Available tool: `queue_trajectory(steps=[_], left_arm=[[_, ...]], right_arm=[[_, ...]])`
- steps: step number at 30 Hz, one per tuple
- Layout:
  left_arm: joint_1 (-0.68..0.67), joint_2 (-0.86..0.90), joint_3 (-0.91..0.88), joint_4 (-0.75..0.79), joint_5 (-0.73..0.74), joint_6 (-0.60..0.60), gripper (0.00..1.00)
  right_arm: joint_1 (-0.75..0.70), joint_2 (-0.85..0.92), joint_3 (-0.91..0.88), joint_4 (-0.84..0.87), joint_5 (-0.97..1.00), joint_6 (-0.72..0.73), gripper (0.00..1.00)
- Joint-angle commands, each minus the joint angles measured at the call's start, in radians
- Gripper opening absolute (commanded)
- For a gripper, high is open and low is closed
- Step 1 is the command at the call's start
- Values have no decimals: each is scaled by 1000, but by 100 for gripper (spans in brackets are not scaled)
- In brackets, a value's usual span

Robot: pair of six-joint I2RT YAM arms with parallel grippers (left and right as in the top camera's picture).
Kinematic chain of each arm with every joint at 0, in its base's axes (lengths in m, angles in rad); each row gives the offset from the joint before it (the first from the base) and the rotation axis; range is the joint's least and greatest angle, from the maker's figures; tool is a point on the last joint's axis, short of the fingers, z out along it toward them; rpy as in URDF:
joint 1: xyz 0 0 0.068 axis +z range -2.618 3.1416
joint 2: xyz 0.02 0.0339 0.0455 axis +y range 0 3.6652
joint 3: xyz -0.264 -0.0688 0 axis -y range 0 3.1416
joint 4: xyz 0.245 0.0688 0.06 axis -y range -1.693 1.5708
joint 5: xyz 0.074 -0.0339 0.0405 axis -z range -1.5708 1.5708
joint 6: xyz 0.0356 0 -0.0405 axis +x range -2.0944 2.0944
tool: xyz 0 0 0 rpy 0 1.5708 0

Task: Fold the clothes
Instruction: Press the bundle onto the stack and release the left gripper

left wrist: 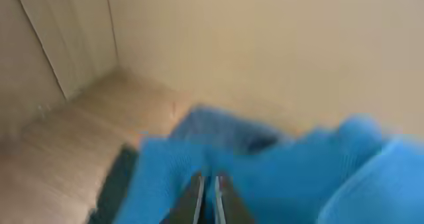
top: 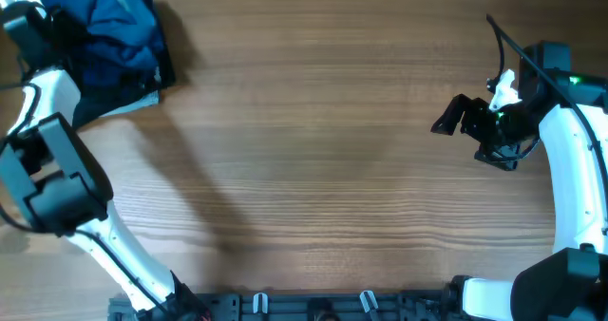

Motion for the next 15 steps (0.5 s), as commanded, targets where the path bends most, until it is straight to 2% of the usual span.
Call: queue_trajectory(steps=[1, 5, 9, 13, 15], left_arm=[[-28, -226, 5, 30, -10, -14, 8], [-60, -208, 5, 18, -9, -18, 9], [-88, -63, 5, 35, -9, -18, 12], [-107, 106, 5, 32, -10, -66, 19], [-115, 130, 5, 23, -11, -61, 22]], right_arm=[[-1, -13, -1, 5, -20, 5, 100], [-1, -13, -1, 5, -20, 4, 100], [-1, -13, -1, 5, -20, 5, 99], [-1, -13, -1, 5, -20, 5, 100], [-1, -13, -1, -3, -20, 5, 100]])
